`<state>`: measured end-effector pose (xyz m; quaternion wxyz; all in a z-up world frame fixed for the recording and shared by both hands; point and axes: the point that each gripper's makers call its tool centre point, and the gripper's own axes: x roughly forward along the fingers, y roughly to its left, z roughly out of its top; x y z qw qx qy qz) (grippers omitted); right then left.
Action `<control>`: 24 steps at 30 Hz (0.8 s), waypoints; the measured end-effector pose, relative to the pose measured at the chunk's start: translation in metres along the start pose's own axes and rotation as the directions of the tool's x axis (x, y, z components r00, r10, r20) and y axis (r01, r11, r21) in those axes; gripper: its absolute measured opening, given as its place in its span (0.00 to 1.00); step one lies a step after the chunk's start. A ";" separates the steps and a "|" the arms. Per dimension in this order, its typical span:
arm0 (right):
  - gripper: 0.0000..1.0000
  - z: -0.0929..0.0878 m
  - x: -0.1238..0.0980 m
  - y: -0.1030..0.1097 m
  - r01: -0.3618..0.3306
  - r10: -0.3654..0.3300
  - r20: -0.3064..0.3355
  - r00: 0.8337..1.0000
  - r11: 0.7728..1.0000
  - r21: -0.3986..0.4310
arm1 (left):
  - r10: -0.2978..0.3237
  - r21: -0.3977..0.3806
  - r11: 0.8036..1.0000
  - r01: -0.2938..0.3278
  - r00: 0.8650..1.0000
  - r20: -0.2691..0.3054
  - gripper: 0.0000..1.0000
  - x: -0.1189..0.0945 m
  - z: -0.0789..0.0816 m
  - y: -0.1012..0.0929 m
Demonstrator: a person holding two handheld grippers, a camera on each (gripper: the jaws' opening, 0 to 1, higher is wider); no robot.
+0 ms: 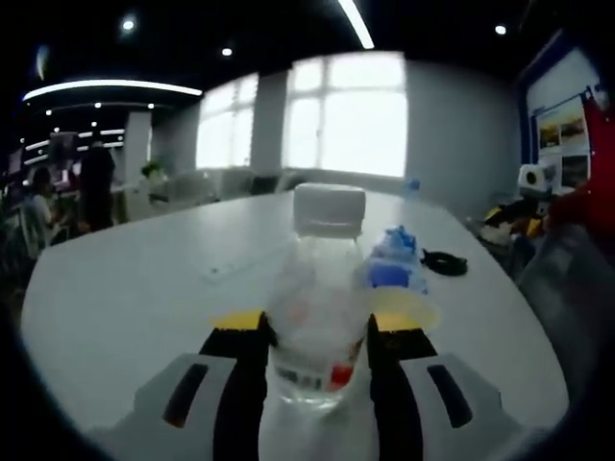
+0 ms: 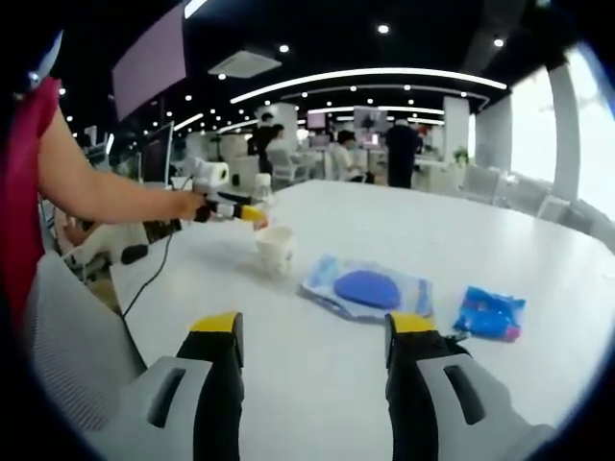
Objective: Arrange the tabletop items into an orderly group along one side of the table until the central work area is clear of visible clutter.
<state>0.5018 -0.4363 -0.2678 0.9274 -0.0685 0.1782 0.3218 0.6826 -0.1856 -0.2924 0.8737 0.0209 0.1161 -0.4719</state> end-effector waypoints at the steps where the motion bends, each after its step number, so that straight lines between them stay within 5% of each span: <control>1: 0.59 0.000 0.000 0.000 0.000 0.000 0.000 1.000 1.000 0.001 | -0.001 -0.002 1.000 0.001 1.000 0.001 0.38 0.000 0.000 0.000; 14: 0.59 -0.001 0.001 0.000 -0.003 0.003 -0.004 1.000 1.000 0.004 | -0.006 -0.011 1.000 0.006 1.000 -0.024 0.36 -0.013 -0.003 0.001; 24: 0.58 -0.001 0.002 0.003 -0.016 0.016 -0.001 1.000 1.000 0.000 | -0.026 -0.003 1.000 0.025 0.999 -0.042 0.36 -0.034 -0.005 -0.016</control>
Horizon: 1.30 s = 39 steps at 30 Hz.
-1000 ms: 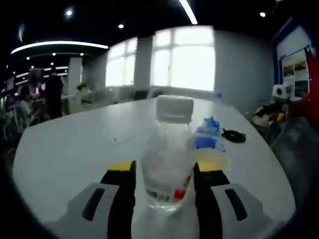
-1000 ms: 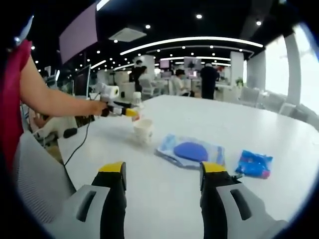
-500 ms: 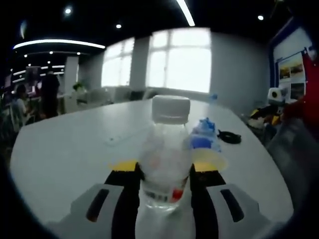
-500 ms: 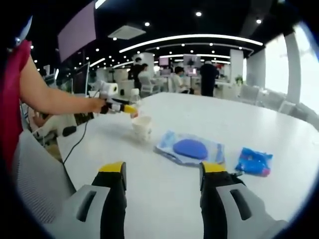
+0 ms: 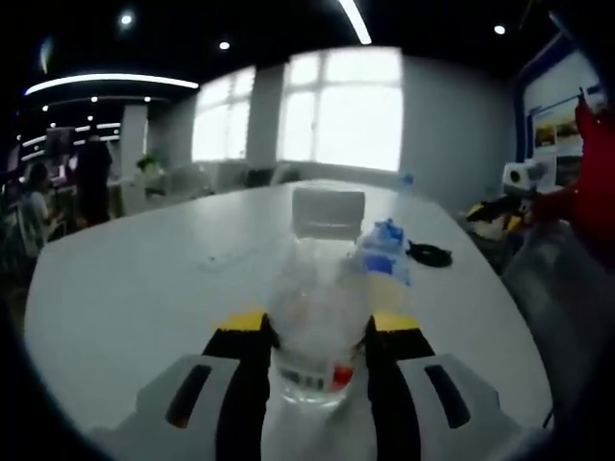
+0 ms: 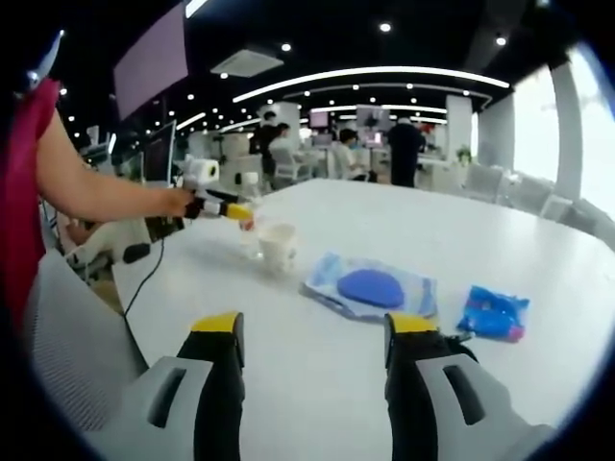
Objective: Arrange the tabletop items into an orderly group along one side of the table until the central work area is clear of visible clutter.
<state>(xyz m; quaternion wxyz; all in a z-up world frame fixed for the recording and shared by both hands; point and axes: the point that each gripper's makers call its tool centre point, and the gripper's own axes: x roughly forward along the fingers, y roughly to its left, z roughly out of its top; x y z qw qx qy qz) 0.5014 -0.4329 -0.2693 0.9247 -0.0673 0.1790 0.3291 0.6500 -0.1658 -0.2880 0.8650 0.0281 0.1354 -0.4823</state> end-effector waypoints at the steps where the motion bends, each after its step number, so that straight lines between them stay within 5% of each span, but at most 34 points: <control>1: 0.58 0.000 0.000 0.001 -0.002 0.002 0.000 1.000 1.000 -0.001 | -0.006 0.004 1.000 0.006 1.000 0.001 0.36 -0.002 0.001 -0.003; 39: 0.57 0.001 0.000 0.003 -0.006 0.006 -0.001 1.000 1.000 -0.009 | -0.075 -0.001 0.997 0.075 0.997 0.009 0.37 -0.006 -0.007 -0.024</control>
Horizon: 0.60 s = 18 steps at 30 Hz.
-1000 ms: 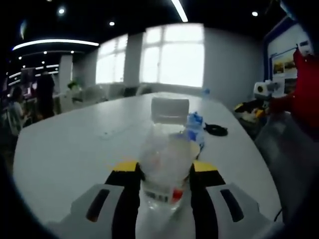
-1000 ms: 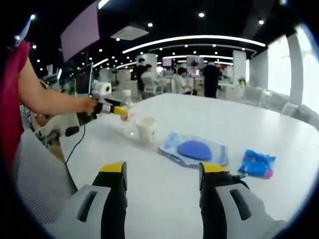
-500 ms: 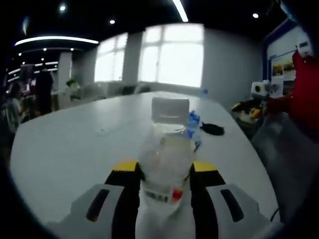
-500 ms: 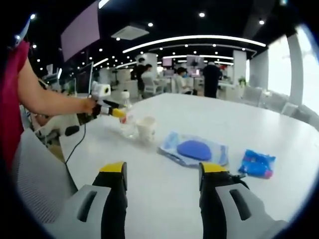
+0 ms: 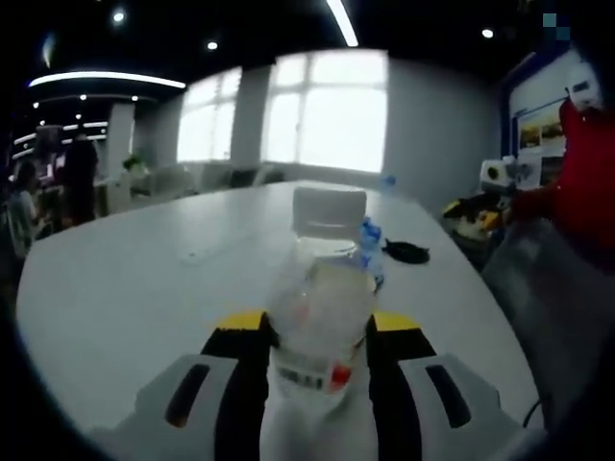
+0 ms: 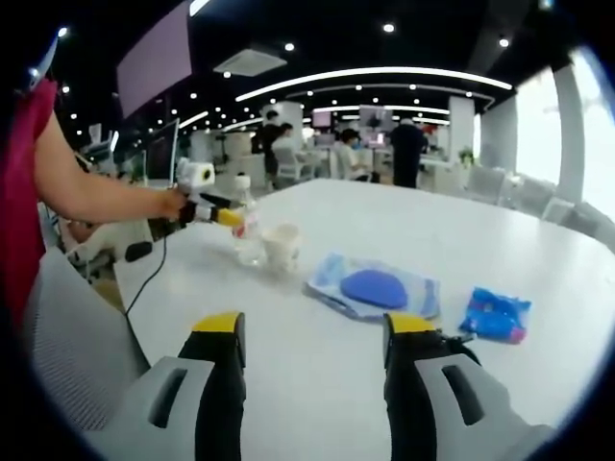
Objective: Arrange the tabletop items into an orderly group along one side of the table until the central work area is clear of visible clutter.
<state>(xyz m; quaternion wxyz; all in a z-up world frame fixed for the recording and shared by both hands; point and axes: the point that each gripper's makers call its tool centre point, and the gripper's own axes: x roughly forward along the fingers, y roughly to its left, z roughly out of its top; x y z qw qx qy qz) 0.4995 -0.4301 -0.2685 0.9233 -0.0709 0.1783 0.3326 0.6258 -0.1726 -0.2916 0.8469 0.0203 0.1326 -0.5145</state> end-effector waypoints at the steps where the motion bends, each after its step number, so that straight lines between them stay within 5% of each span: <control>1: 0.57 0.000 0.000 0.000 0.001 -0.001 0.000 1.000 1.000 0.001 | -0.003 0.001 1.000 0.003 1.000 -0.001 0.37 0.000 0.000 0.000; 18: 0.57 -0.002 0.000 0.000 0.001 -0.001 -0.009 1.000 1.000 0.001 | -0.027 0.001 1.000 0.027 0.999 -0.021 0.39 0.000 -0.002 -0.001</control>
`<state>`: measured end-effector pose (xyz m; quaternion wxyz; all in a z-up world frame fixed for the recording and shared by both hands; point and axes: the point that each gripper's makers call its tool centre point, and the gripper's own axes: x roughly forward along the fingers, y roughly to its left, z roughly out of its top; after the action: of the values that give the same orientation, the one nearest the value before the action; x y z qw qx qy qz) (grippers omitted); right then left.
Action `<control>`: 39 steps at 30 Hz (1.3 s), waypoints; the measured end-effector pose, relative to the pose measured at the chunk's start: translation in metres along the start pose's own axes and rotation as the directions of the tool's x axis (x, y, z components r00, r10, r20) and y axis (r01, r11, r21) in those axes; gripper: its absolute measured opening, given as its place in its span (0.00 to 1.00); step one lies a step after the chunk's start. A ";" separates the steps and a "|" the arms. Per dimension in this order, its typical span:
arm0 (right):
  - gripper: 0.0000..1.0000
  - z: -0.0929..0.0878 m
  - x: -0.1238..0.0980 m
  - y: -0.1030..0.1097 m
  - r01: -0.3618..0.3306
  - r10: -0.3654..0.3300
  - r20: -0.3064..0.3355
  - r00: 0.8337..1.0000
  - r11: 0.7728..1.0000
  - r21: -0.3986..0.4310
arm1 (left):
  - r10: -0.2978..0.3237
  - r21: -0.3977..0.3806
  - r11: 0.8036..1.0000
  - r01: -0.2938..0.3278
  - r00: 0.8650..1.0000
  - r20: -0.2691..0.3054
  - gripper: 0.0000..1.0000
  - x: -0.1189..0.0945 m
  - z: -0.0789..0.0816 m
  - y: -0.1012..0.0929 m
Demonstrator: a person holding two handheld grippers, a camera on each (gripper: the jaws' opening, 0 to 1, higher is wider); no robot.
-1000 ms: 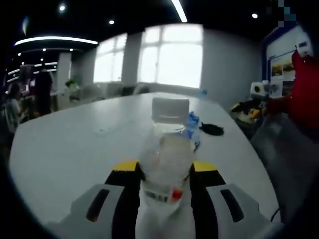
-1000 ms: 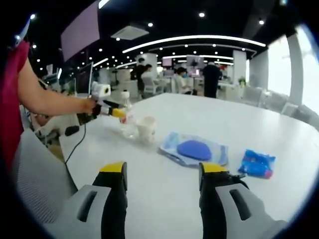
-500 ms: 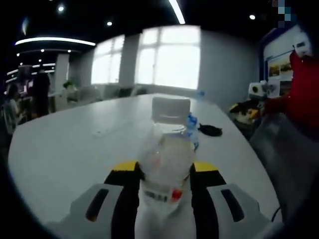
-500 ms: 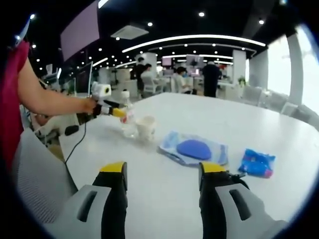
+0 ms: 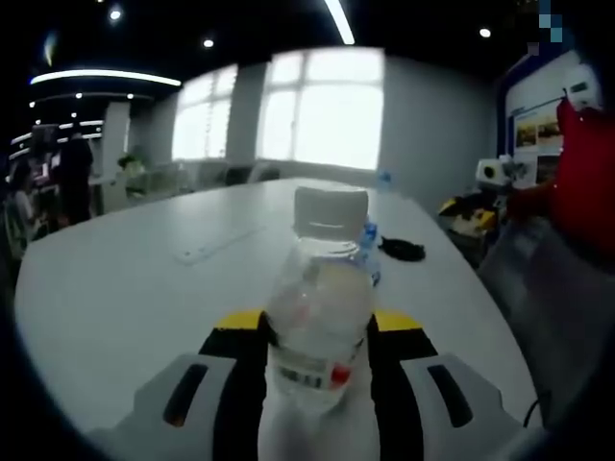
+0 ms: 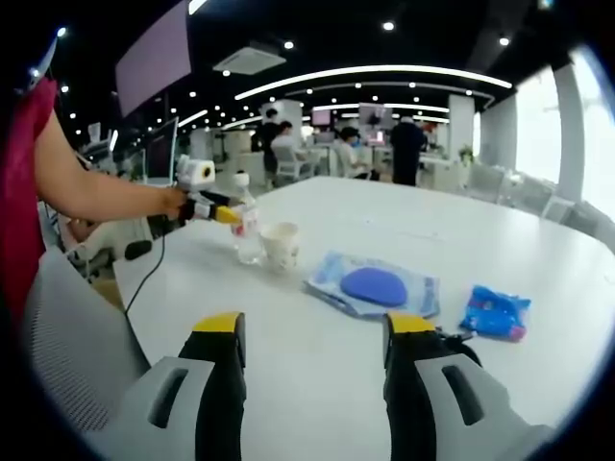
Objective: Arrange the tabletop items into an orderly group along one side of the table until the central work area is clear of visible clutter.
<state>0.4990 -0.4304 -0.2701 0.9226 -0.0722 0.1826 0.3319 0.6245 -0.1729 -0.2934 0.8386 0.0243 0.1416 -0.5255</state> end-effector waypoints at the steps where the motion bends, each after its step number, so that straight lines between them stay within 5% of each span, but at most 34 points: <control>1: 0.57 0.000 0.000 0.000 0.000 0.000 0.000 1.000 1.000 0.000 | -0.007 0.004 1.000 0.007 1.000 -0.012 0.40 0.001 -0.001 -0.002; 18: 0.57 0.003 0.000 0.003 -0.014 0.014 0.015 1.000 1.000 -0.004 | 0.042 -0.004 0.999 -0.042 0.999 -0.035 0.57 -0.012 -0.001 -0.005; 29: 0.58 0.013 -0.001 0.010 -0.041 0.041 0.053 0.998 0.999 -0.010 | 0.133 -0.053 0.990 -0.134 0.991 -0.031 0.83 -0.031 0.002 -0.015; 32: 0.58 0.015 -0.002 0.012 -0.047 0.048 0.063 0.997 0.999 -0.012 | 0.178 -0.092 0.979 -0.181 0.983 -0.040 0.97 -0.035 0.001 -0.015; 39: 0.60 0.021 -0.003 0.017 -0.065 0.067 0.088 0.994 0.998 -0.017 | 0.212 -0.133 0.966 -0.220 0.975 -0.071 1.00 -0.047 0.002 -0.037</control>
<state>0.4923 -0.4140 -0.2494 0.9178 -0.0579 0.1416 0.3664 0.5727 -0.1490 -0.2751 0.8861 -0.0047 0.1981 -0.4190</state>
